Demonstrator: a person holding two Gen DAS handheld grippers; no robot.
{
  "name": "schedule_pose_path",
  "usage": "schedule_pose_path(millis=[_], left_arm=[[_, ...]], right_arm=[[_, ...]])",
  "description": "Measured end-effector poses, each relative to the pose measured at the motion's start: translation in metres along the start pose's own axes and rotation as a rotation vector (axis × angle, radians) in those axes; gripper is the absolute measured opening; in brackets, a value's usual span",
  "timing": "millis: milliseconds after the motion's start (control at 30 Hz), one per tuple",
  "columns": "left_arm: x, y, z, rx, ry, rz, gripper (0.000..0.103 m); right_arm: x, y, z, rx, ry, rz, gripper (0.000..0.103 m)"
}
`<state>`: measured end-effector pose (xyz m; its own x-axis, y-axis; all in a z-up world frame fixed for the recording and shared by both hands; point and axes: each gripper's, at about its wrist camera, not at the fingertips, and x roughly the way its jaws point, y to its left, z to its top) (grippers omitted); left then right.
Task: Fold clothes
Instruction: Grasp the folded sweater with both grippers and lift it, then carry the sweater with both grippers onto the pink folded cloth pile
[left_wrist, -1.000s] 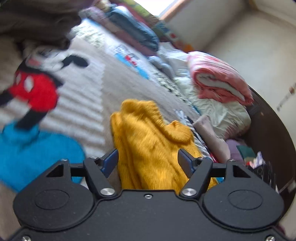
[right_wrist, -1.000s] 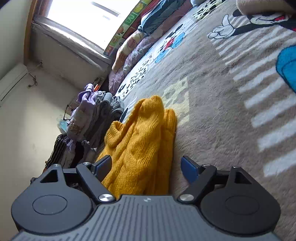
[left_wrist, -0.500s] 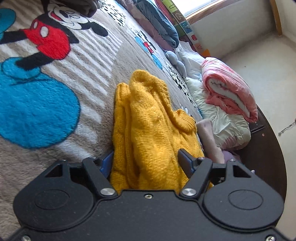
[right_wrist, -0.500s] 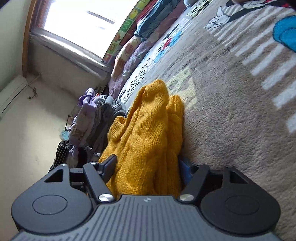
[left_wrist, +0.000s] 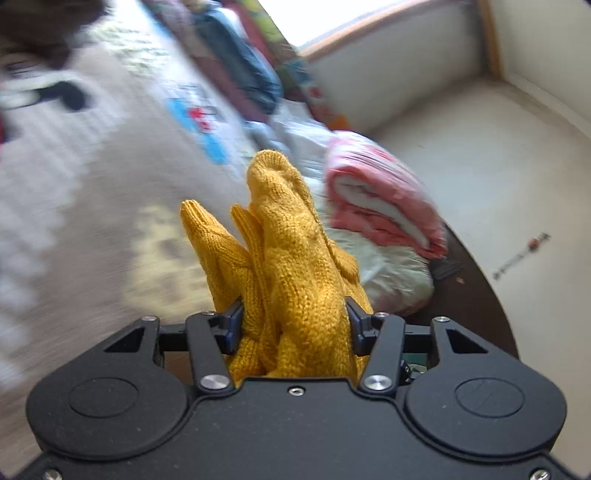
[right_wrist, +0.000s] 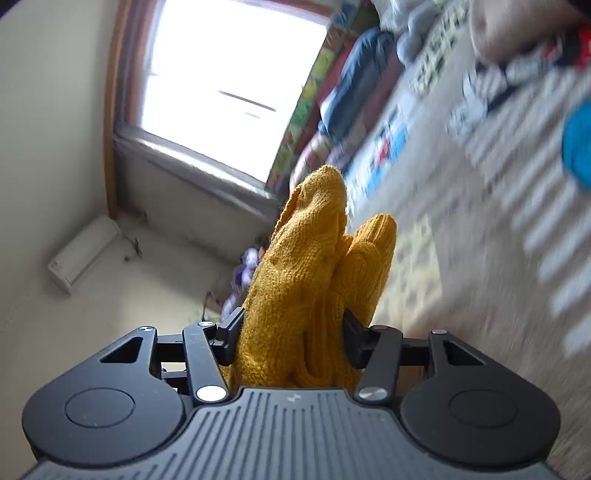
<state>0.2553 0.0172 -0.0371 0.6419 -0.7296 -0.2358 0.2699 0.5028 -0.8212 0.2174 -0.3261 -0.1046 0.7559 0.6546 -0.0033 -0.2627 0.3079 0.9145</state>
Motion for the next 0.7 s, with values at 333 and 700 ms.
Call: schedule_pose_path(millis=[333, 700], left_arm=[[0.204, -0.075, 0.034, 0.193, 0.174, -0.272, 0.050], [0.364, -0.096, 0.033, 0.272, 0.315, -0.450, 0.050]], right_arm=[[-0.071, -0.011, 0.107, -0.200, -0.428, -0.052, 0.054], [-0.099, -0.067, 0.162, -0.198, -0.696, -0.170, 0.054]])
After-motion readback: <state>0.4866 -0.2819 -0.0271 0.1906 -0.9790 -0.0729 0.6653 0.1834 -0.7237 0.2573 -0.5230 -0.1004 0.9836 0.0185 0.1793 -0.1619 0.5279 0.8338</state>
